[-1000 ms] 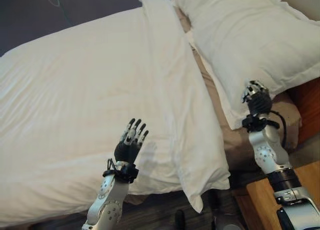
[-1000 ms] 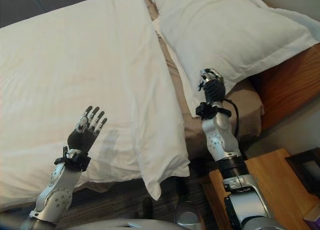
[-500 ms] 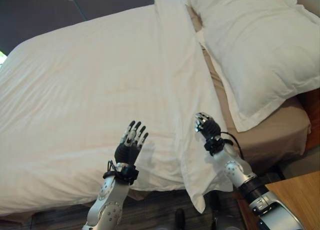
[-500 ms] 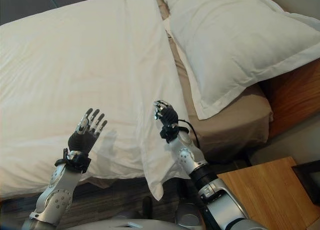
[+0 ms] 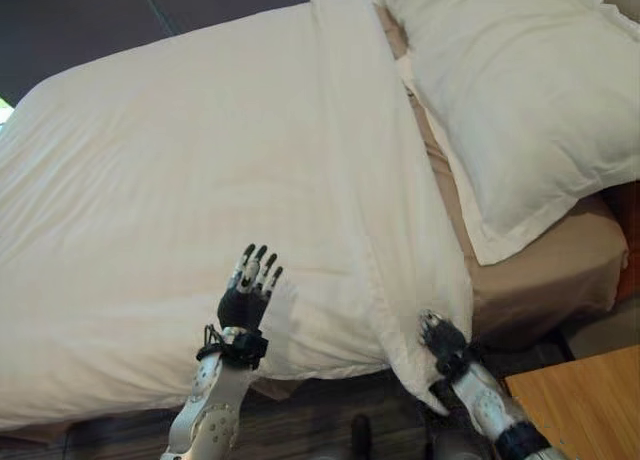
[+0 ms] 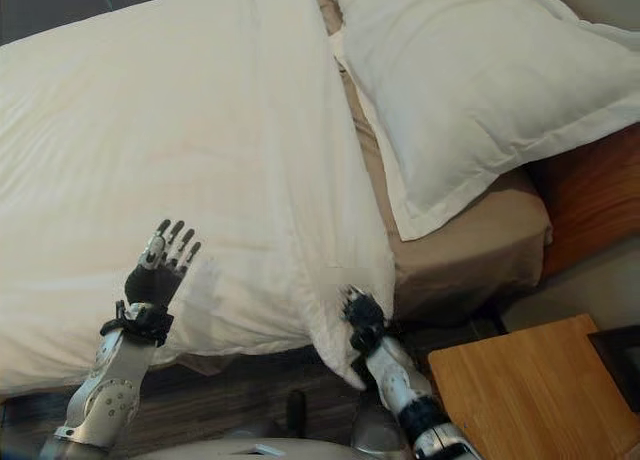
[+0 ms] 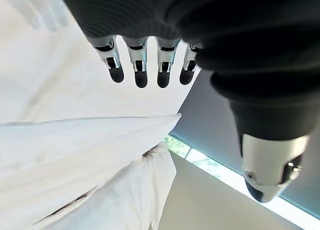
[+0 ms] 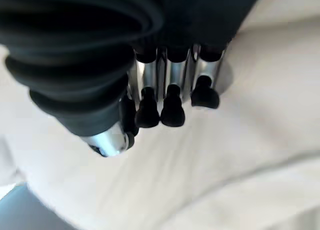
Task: Making the bed.
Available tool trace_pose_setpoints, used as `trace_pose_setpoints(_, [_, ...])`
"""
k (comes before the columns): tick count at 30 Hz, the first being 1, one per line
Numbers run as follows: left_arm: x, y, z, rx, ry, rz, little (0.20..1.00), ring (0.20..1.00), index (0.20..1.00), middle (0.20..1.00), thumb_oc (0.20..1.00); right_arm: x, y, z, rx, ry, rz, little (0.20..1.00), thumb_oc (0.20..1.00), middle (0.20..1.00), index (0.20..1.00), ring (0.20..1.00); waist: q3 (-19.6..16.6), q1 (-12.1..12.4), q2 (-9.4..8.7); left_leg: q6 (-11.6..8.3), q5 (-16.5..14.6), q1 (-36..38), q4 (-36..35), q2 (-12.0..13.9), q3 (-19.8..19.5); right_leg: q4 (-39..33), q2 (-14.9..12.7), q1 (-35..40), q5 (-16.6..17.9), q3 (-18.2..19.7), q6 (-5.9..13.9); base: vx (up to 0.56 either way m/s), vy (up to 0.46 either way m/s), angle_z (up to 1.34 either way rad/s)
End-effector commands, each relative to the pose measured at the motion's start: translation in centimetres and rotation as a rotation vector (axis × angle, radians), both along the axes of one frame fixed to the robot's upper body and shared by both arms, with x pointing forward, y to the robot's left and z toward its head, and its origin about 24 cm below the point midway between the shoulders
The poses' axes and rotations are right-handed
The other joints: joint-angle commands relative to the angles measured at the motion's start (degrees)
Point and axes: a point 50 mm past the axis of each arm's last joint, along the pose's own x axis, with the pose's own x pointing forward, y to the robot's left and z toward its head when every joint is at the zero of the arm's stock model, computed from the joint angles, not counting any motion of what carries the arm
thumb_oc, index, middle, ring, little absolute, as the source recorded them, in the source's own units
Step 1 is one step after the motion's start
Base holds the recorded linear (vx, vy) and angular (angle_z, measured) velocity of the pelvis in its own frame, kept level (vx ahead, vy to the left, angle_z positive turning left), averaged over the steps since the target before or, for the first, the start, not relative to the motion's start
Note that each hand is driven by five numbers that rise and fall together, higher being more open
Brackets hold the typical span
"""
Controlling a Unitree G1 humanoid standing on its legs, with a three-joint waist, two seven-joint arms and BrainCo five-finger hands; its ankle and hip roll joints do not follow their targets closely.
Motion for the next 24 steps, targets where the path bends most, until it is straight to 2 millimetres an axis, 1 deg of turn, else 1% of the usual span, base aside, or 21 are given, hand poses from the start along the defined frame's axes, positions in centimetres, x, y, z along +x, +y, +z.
trace_pose_setpoints(1, [-0.1,1.6,1.2,0.038,-0.094,0.069,1.000,1.000,1.000,1.000,1.000,-5.2,-3.6,-3.0,-0.097,0.210,-0.058,0.200,0.200,0.200,0.200,0.200,-1.1,-2.2,-3.74,-0.84,3.7,-2.3,0.4,-1.1,0.3,0.7,-2.2,5.8,-5.1,2.2,2.83,0.03,0.013,-0.06])
trace_pose_setpoints(2, [-0.1,1.6,1.2,0.038,-0.094,0.069,1.000,1.000,1.000,1.000,1.000,-5.2,-3.6,-3.0,-0.097,0.209,-0.058,0.200,0.200,0.200,0.200,0.200,-1.1,-2.2,-3.74,-0.84,3.7,-2.3,0.4,-1.1,0.3,0.7,-2.2,5.8,-5.1,2.2,2.83,0.03,0.012,-0.06])
trace_pose_setpoints(3, [-0.2,1.7,1.2,0.034,-0.095,0.073,1.000,1.000,1.000,1.000,1.000,-7.4,-5.5,-3.8,-0.107,0.287,-0.163,0.200,0.200,0.200,0.200,0.200,-1.3,-2.9,-3.90,-0.85,3.5,-2.2,0.4,-1.0,0.7,0.7,-2.1,5.7,-5.2,2.6,2.87,0.02,0.007,-0.13])
trace_pose_setpoints(4, [-0.2,1.7,1.1,0.037,-0.093,0.074,1.000,1.000,1.000,1.000,1.000,-8.3,-6.2,-4.1,-0.113,0.312,-0.193,0.200,0.200,0.200,0.200,0.200,-1.4,-3.1,-3.99,-0.85,3.4,-2.1,0.4,-1.0,0.9,0.7,-2.0,5.7,-5.2,2.8,2.88,0.02,0.007,-0.12])
trace_pose_setpoints(5, [-0.2,1.7,1.1,0.037,-0.093,0.074,1.000,1.000,1.000,1.000,1.000,-8.3,-6.2,-4.1,-0.113,0.312,-0.193,0.200,0.200,0.200,0.200,0.200,-1.4,-3.1,-3.99,-0.85,3.4,-2.1,0.4,-1.0,1.0,0.7,-2.0,5.7,-5.2,2.9,2.88,0.02,0.014,-0.14])
trace_pose_setpoints(6, [-0.2,1.9,0.9,0.049,-0.086,0.078,1.000,1.000,1.000,1.000,1.000,-9.6,-7.9,-4.0,-0.139,0.333,-0.274,0.200,0.200,0.200,0.200,0.200,-1.6,-4.0,-4.20,-0.76,3.3,-1.9,0.4,-0.9,1.3,0.7,-1.9,5.7,-5.2,3.3,2.91,0.01,0.015,-0.13])
trace_pose_setpoints(7, [-0.2,2.0,0.9,0.055,-0.083,0.081,1.000,1.000,1.000,1.000,1.000,-9.1,-8.6,-3.4,-0.164,0.298,-0.293,0.200,0.200,0.200,0.200,0.200,-1.7,-4.3,-4.26,-0.77,3.2,-1.9,0.4,-0.8,1.5,0.7,-1.9,5.6,-5.2,3.5,2.93,0.01,0.018,-0.21])
trace_pose_setpoints(9, [-0.4,2.4,0.5,0.098,-0.059,0.089,1.000,1.000,1.000,1.000,1.000,-6.9,-11.0,-0.9,-0.244,0.150,-0.369,0.200,0.200,0.200,0.200,0.200,-1.8,-5.3,-4.35,-0.69,3.0,-1.7,0.4,-0.7,2.1,0.7,-1.8,5.4,-5.1,4.1,3.08,0.01,0.019,-0.32])
trace_pose_setpoints(10, [-0.6,2.5,0.3,0.127,-0.044,0.087,1.000,1.000,1.000,1.000,1.000,-5.9,-11.9,0.4,-0.277,0.076,-0.410,0.200,0.200,0.200,0.200,0.200,-1.9,-5.5,-4.33,-0.65,2.9,-1.6,0.4,-0.6,2.5,0.7,-1.7,5.3,-5.0,4.5,3.16,0.03,0.039,-0.27])
trace_pose_setpoints(11, [-1.1,3.0,-0.5,0.187,0.001,0.082,1.000,1.000,1.000,1.000,1.000,-3.6,-13.8,4.1,-0.409,-0.099,-0.435,0.200,0.200,0.200,0.200,0.200,-2.2,-6.3,-4.31,-0.50,2.7,-1.5,0.4,-0.5,3.0,0.7,-1.7,5.1,-4.8,5.1,3.32,0.03,0.044,-0.18])
trace_pose_setpoints(12, [-1.3,3.0,-1.1,0.210,0.032,0.062,1.000,1.000,1.000,1.000,1.000,-1.7,-14.7,7.5,-0.539,-0.243,-0.411,1.000,1.000,1.000,1.000,1.000,-2.6,-6.6,-4.35,-0.30,2.5,-1.4,0.4,-0.5,3.3,0.7,-1.6,5.0,-4.7,5.5,3.43,0.03,0.037,-0.19])
trace_pose_setpoints(13, [-1.6,2.8,-1.8,0.217,0.062,0.046,1.000,1.000,1.000,1.000,1.000,-0.8,-14.6,9.1,-0.582,-0.313,-0.397,1.000,1.000,1.000,1.000,1.000,-2.7,-6.8,-4.41,-0.21,2.4,-1.4,0.4,-0.5,3.4,0.7,-1.7,5.0,-4.7,5.6,3.46,0.01,0.029,-0.22])
trace_pose_setpoints(14, [-2.0,2.3,-3.2,0.210,0.120,0.012,1.000,1.000,1.000,1.000,1.000,0.3,-14.1,11.9,-0.698,-0.438,-0.327,1.000,1.000,1.000,1.000,1.000,-2.8,-7.1,-4.43,-0.06,2.4,-1.3,0.4,-0.6,3.5,0.8,-1.7,5.1,-4.6,5.6,3.51,-0.02,0.020,-0.16])
trace_pose_setpoints(15, [-2.3,1.9,-3.7,0.222,0.143,-0.009,1.000,1.000,1.000,1.000,1.000,1.0,-13.3,13.2,-0.734,-0.514,-0.267,1.000,1.000,1.000,1.000,1.000,-2.9,-7.1,-4.51,0.01,2.4,-1.2,0.4,-0.6,3.5,0.8,-1.7,5.1,-4.6,5.7,3.52,-0.02,0.016,-0.10])
trace_pose_setpoints(16, [-2.6,1.5,-4.1,0.243,0.159,-0.037,1.000,1.000,1.000,1.000,1.000,1.2,-12.8,13.5,-0.738,-0.536,-0.253,1.000,1.000,1.000,1.000,1.000,-3.0,-7.1,-4.60,0.06,2.3,-1.2,0.4,-0.7,3.6,0.8,-1.7,5.1,-4.6,5.6,3.53,0.00,0.000,0.00])
trace_pose_setpoints(17, [-2.9,1.1,-4.6,0.245,0.177,-0.060,1.000,1.000,1.000,1.000,1.000,1.6,-11.8,13.9,-0.729,-0.575,-0.205,1.000,1.000,1.000,1.000,1.000,-3.1,-7.0,-4.66,0.09,2.3,-1.2,0.4,-0.7,3.6,0.8,-1.7,5.0,-4.5,5.6,3.52,-0.04,0.001,0.04])
trace_pose_setpoints(18, [-4.0,-1.3,-6.2,0.239,0.233,-0.151,1.000,1.000,1.000,1.000,1.000,1.9,-6.4,13.4,-0.557,-0.663,-0.008,1.000,1.000,1.000,1.000,1.000,-3.3,-6.7,-5.09,0.24,2.4,-1.0,0.4,-0.7,3.4,0.8,-1.6,5.3,-4.6,5.3,3.42,-0.03,0.000,0.01])
trace_pose_setpoints(19, [-4.0,-1.3,-6.3,0.239,0.234,-0.150,1.000,1.000,1.000,1.000,1.000,1.9,-6.4,13.4,-0.556,-0.663,-0.008,1.000,1.000,1.000,1.000,1.000,-3.3,-6.7,-5.11,0.24,2.4,-1.0,0.4,-0.7,3.4,0.8,-1.6,5.3,-4.6,5.3,3.42,-0.03,-0.007,-0.01])
trace_pose_setpoints(21, [-4.1,-2.4,-6.4,0.241,0.232,-0.199,1.000,1.000,1.000,1.000,1.000,1.7,-3.8,12.8,-0.445,-0.675,0.072,1.000,1.000,1.000,1.000,1.000,-3.5,-6.4,-5.32,0.26,2.4,-1.0,0.4,-0.8,3.0,0.8,-1.6,5.4,-4.7,5.2,3.43,0.00,0.000,0.00])
trace_pose_setpoints(23, [-3.9,-3.0,-6.2,0.233,0.211,-0.220,1.000,1.000,1.000,1.000,1.000,1.6,-2.5,12.8,-0.432,-0.689,0.140,1.000,1.000,1.000,1.000,1.000,-3.5,-6.1,-5.53,0.26,2.5,-1.0,0.4,-0.9,2.7,0.8,-1.7,5.6,-4.9,4.9,3.48,-0.01,-0.021,0.06])
trace_pose_setpoints(24, [-3.6,-3.3,-5.7,0.240,0.181,-0.228,1.000,1.000,1.000,1.000,1.000,1.5,-1.7,12.8,-0.425,-0.700,0.180,1.000,1.000,1.000,1.000,1.000,-3.7,-5.7,-5.76,0.27,2.6,-0.9,0.4,-0.9,2.4,0.8,-1.7,5.8,-4.9,4.6,3.52,-0.01,-0.023,0.07])
